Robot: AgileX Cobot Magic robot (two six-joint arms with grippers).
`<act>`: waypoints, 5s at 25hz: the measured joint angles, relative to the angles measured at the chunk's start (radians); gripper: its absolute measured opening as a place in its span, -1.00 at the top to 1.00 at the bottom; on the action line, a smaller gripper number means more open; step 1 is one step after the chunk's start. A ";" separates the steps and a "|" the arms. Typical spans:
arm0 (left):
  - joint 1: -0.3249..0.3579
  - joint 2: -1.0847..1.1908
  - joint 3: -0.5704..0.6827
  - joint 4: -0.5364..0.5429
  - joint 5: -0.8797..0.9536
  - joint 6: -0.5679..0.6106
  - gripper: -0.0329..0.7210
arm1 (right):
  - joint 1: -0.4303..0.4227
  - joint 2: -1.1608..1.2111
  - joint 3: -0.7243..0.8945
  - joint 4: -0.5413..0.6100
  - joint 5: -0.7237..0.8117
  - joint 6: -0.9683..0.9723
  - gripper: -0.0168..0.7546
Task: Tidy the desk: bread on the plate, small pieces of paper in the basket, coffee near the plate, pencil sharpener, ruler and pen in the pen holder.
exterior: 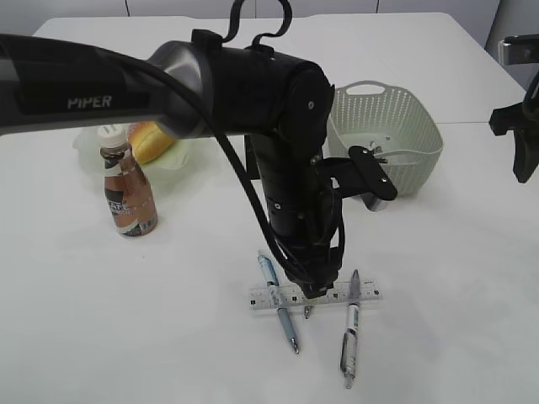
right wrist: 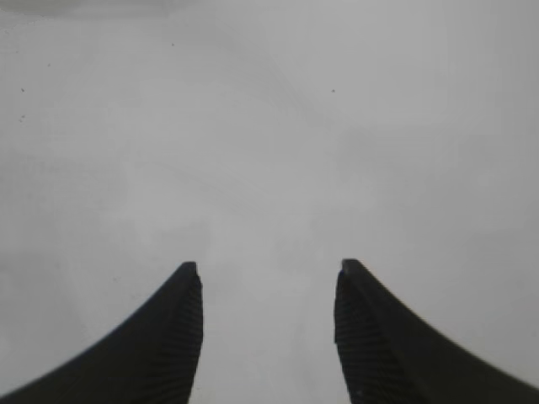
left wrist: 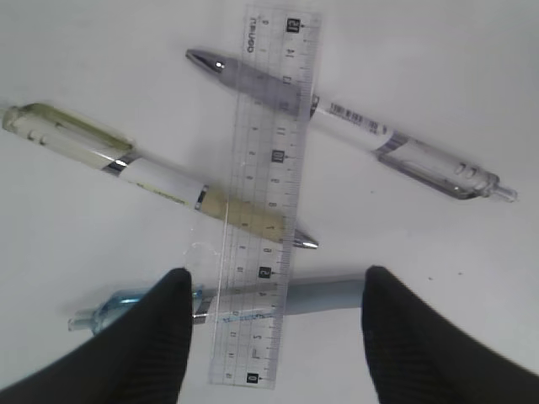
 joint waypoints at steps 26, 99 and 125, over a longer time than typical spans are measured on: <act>0.013 0.073 0.000 0.037 -0.039 0.026 -0.32 | 0.000 0.000 0.000 0.000 0.000 0.000 -0.09; 0.037 0.129 0.000 -0.001 -0.050 0.028 -0.32 | 0.000 0.002 0.000 -0.011 0.000 0.002 -0.09; 0.038 0.139 -0.007 -0.009 -0.022 0.031 0.25 | 0.000 0.002 0.000 -0.025 0.000 0.002 -0.09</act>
